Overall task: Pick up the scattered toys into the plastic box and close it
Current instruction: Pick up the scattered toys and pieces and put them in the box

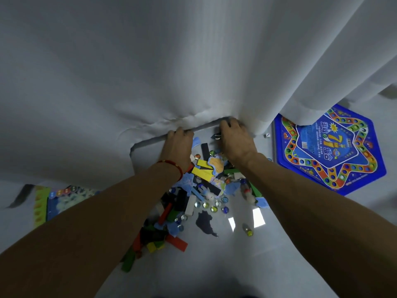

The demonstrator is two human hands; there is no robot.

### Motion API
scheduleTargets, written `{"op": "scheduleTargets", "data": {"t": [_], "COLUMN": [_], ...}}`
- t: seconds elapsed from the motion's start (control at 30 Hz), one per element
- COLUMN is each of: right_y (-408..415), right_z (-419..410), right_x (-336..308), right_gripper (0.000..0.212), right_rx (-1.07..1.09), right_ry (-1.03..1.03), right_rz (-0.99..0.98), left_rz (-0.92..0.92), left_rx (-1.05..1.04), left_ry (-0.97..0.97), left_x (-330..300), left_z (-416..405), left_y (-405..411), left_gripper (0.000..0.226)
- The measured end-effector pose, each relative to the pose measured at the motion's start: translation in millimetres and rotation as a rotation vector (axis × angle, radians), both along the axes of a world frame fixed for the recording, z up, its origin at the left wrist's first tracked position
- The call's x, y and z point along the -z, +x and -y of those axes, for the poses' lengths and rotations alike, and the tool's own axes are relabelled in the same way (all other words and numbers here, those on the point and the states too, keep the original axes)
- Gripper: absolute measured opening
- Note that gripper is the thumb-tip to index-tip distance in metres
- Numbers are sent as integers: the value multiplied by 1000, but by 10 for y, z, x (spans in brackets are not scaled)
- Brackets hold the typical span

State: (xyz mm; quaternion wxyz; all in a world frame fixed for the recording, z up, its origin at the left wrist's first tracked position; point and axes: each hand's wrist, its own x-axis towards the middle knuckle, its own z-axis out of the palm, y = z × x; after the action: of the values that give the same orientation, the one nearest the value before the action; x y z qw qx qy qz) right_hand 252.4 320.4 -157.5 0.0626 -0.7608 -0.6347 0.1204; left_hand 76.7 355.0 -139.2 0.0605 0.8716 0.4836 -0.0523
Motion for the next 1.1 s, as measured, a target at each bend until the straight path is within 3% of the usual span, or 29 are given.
{"op": "scheduleTargets", "data": {"t": [0.1,0.3,0.37,0.43,0.5,0.57,0.67,0.8,0.97,1.03,1.1], "right_y": [57,100,93,65,38,53,161,528,1293,1496,1631], "right_z": [28,262,394,599,881,1225,1869,2840,4089,4488,4813], "right_x": [-10,-320,-470,-667,-910,-1179,-1647,-2316,-2858,-3028,-3139], "right_gripper": [34,36,37,34,27,25,17,21,12,20,39], "right_rx": [-56,-158,-106,103,417,696,923,1026,1317,1440,1518], "right_ry": [106,324,372,414,377,290,248,433,657,757,891], "right_rz": [-37,-80,-236,-481,-818,-1257,-1656,-1802,-1818,-1825,-1816], "left_rz": [-26,107,230,295,411,558,639,685,776,806,795], "left_rx": [-11,77,63,27,-142,-349,-369,-240,8,52,54], "left_ry": [-7,147,168,136,-43,-357,-629,-742,-1062,-1163,-1248], "left_x": [2,-126,-236,-390,-630,-917,-1385,-2248,-3197,-3373,-3483], "left_z": [-34,-1,49,186,475,803,1225,1793,2849,3240,3579], "left_y": [-6,29,36,70,173,284,449,928,1772,2134,2451], "left_gripper": [37,25,24,9,14,24,26,26,22,23,10]}}
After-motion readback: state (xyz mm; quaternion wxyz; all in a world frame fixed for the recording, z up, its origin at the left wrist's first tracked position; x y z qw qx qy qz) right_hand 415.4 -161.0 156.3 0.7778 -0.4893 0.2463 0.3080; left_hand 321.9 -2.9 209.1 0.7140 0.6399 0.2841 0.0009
